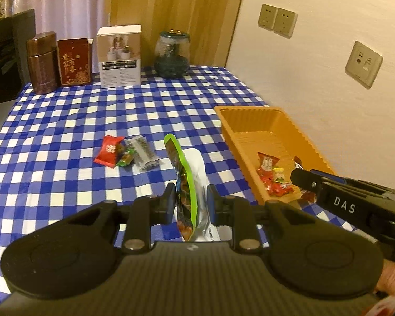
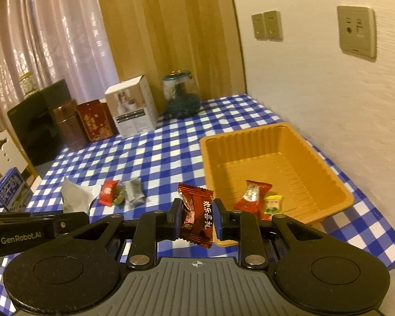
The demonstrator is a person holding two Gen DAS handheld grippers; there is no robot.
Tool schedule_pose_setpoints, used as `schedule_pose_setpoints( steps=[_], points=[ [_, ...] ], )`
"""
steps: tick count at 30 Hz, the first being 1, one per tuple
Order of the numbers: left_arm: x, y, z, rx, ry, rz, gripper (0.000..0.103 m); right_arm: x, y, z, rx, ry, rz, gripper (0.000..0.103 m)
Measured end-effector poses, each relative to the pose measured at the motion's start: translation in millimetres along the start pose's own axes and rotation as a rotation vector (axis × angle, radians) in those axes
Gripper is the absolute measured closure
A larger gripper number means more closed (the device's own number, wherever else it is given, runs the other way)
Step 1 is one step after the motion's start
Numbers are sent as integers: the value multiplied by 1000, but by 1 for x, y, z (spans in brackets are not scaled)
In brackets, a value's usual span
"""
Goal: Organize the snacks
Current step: 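Carry the brown candy in the right tool while the left tool carries the green bag toward the tray, then lower both held snacks into the orange tray and open both tools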
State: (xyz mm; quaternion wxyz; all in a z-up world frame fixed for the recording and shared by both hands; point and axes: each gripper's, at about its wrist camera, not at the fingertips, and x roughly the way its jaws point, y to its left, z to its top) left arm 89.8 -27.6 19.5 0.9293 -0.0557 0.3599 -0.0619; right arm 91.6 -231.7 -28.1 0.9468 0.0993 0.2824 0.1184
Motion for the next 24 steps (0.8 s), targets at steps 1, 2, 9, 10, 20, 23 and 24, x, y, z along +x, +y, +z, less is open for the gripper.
schedule_pose_setpoints(
  steps=[1, 2, 9, 10, 20, 23, 24],
  points=[
    [1, -3, 1, 1, 0, -5, 81, 0, -2, 1, 2, -1, -4, 78],
    [2, -5, 2, 2, 1, -10, 81, -1, -5, 2, 3, -1, -8, 78],
    [13, -28, 8, 13, 11, -56, 81, -3, -33, 6, 35, -9, -50, 78],
    [15, -31, 9, 14, 13, -64, 81, -3, -38, 7, 41, -10, -57, 78],
    [40, -66, 21, 26, 30, -125, 81, -2, -81, 15, 75, -14, -118, 78],
    [48, -78, 23, 39, 38, -138, 81, 2, -90, 17, 79, -11, -129, 78],
    [51, -81, 24, 44, 41, -142, 81, 3, -93, 17, 81, -10, -132, 78]
  ],
)
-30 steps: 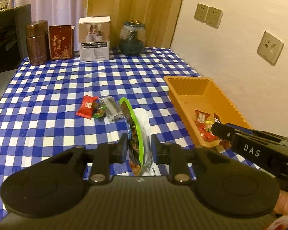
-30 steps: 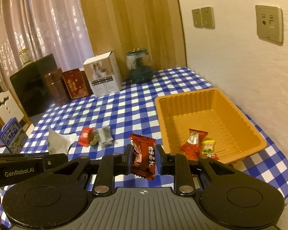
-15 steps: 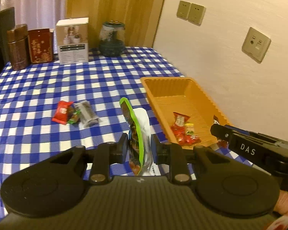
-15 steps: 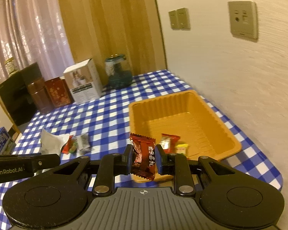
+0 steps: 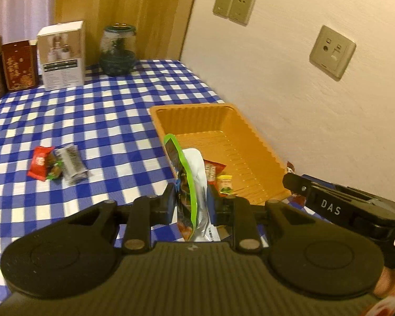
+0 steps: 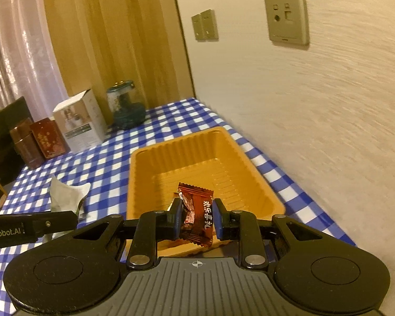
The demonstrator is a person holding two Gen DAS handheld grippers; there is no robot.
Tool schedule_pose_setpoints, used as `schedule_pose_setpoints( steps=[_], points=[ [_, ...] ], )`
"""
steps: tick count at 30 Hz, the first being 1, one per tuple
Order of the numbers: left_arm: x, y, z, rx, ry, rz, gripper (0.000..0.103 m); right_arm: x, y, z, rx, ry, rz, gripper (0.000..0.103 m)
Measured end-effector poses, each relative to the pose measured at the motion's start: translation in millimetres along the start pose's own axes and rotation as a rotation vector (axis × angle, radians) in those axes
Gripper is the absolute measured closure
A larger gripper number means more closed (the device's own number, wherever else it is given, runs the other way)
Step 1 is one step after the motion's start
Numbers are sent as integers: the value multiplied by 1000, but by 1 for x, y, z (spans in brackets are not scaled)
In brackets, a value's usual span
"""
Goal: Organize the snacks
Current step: 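Lower both held snacks into the orange tray and open both tools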
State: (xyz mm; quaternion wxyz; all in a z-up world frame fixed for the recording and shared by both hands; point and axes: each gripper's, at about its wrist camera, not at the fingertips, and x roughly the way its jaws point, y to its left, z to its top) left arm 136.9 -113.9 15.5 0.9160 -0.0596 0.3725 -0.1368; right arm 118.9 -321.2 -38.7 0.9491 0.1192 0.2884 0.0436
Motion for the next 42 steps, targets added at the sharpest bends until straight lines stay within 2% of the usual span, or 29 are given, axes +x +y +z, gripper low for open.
schedule_pose_setpoints(
  steps=[12, 21, 31, 32, 34, 42],
  points=[
    [34, -18, 12, 15, 26, -35, 81, 21, -19, 11, 4, 16, -19, 78],
    [66, -18, 26, 17, 40, -35, 81, 41, -27, 24, 4, 14, -27, 78],
    [94, -18, 29, 28, 55, -30, 81, 60, -31, 24, 4, 34, -34, 78],
    [95, -18, 29, 31, 53, -33, 80, 61, -32, 23, 6, 36, -35, 78],
    [96, -16, 31, 28, 48, -24, 71, 63, -32, 22, 8, 38, -39, 78],
    [84, 2, 28, 1, 38, -7, 70, 66, -27, 19, 9, 50, -29, 78]
  ],
)
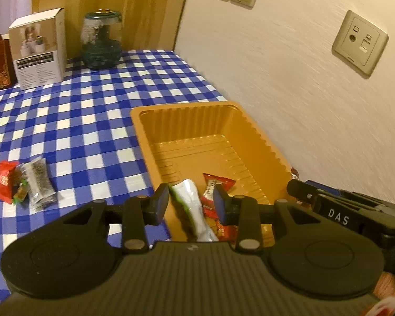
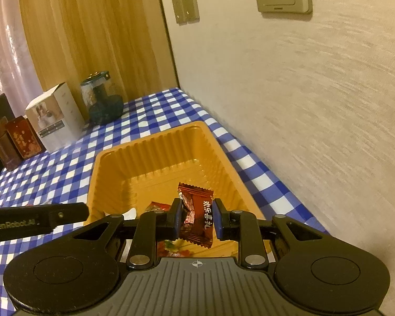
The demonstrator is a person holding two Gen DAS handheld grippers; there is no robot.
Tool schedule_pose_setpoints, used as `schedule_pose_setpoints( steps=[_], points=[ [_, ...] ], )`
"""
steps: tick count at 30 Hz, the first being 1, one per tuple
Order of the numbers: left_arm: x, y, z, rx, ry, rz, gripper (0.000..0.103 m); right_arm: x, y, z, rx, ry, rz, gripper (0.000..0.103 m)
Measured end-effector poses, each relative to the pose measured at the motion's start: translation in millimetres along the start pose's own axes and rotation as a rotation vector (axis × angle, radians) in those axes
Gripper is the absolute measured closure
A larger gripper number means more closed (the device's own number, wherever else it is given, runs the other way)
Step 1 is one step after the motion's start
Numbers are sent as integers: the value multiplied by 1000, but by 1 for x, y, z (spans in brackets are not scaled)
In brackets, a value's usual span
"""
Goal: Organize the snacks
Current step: 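Lower both held snacks into the orange tray and open both tools, then withdraw both open tools from the tray back to the remaining snacks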
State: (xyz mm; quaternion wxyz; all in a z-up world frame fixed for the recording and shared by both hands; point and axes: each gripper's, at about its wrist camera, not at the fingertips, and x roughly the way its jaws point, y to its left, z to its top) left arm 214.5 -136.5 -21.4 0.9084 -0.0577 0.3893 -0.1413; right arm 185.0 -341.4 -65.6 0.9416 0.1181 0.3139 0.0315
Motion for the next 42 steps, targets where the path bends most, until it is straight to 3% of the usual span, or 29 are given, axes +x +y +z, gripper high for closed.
schedule_pose_setpoints(
  steps=[17, 19, 20, 21, 38, 42],
  points=[
    [-5, 12, -15, -18, 18, 16, 70, 7, 4, 5, 42, 0, 58, 76],
    [-6, 13, -14, -18, 17, 17, 70, 7, -1, 7, 85, -3, 69, 60],
    [-6, 13, -15, -19, 16, 18, 70, 7, -4, 7, 101, -9, 70, 47],
    [-7, 14, -15, -20, 15, 20, 70, 6, -5, 7, 111, -14, 69, 45],
    [-40, 22, -28, -56, -1, 50, 68, -23, -5, -5, 143, 0, 56, 45],
    [-54, 24, -32, -63, -10, 62, 62, -35, 1, -8, 140, 0, 61, 45]
  ],
)
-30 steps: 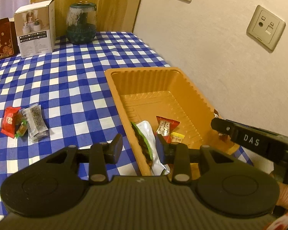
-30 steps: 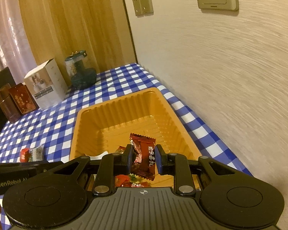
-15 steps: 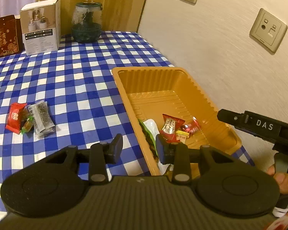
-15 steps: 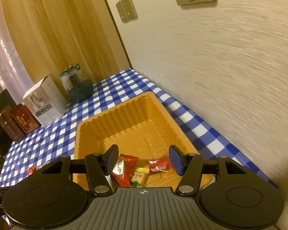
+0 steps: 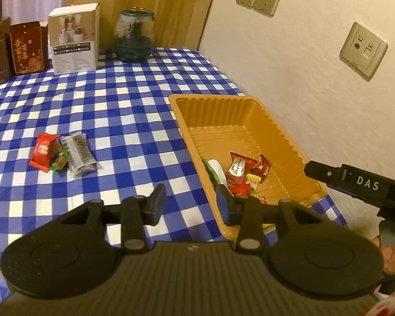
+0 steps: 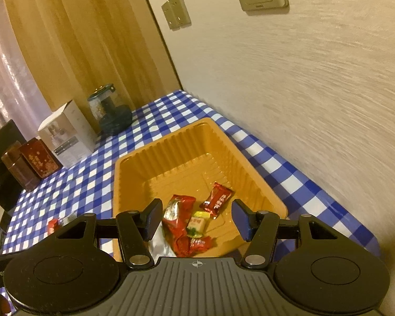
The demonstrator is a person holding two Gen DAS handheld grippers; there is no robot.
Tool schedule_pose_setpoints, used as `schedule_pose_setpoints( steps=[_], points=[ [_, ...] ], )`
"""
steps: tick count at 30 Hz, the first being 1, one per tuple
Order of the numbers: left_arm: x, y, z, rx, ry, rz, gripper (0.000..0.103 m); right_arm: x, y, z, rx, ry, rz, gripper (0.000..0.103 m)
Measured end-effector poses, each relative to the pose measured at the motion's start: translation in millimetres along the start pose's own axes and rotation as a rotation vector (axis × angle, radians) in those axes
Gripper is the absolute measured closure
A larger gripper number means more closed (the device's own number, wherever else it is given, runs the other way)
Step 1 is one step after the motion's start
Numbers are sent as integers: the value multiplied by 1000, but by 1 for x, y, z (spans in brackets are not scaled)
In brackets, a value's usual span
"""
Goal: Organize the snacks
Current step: 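Withdraw both open tools from the tray back to the remaining snacks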
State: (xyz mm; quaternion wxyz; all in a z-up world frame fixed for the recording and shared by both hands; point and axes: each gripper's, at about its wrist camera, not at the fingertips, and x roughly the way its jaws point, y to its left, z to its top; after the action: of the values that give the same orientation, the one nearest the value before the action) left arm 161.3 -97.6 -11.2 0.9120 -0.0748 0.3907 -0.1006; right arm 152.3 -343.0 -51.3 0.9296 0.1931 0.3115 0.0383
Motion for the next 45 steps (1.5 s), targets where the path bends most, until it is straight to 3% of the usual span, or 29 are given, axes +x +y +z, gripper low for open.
schedule_pose_setpoints(
  steps=[16, 29, 45],
  points=[
    [-59, 24, -19, -53, -51, 54, 36, -39, 34, -14, -40, -1, 44, 45],
    [-102, 62, -36, -79, -80, 117, 31, -49, 70, -29, -94, 13, 95, 45],
    [-123, 92, -39, -110, -93, 150, 30, -50, 109, -38, -161, 31, 148, 45]
  ],
)
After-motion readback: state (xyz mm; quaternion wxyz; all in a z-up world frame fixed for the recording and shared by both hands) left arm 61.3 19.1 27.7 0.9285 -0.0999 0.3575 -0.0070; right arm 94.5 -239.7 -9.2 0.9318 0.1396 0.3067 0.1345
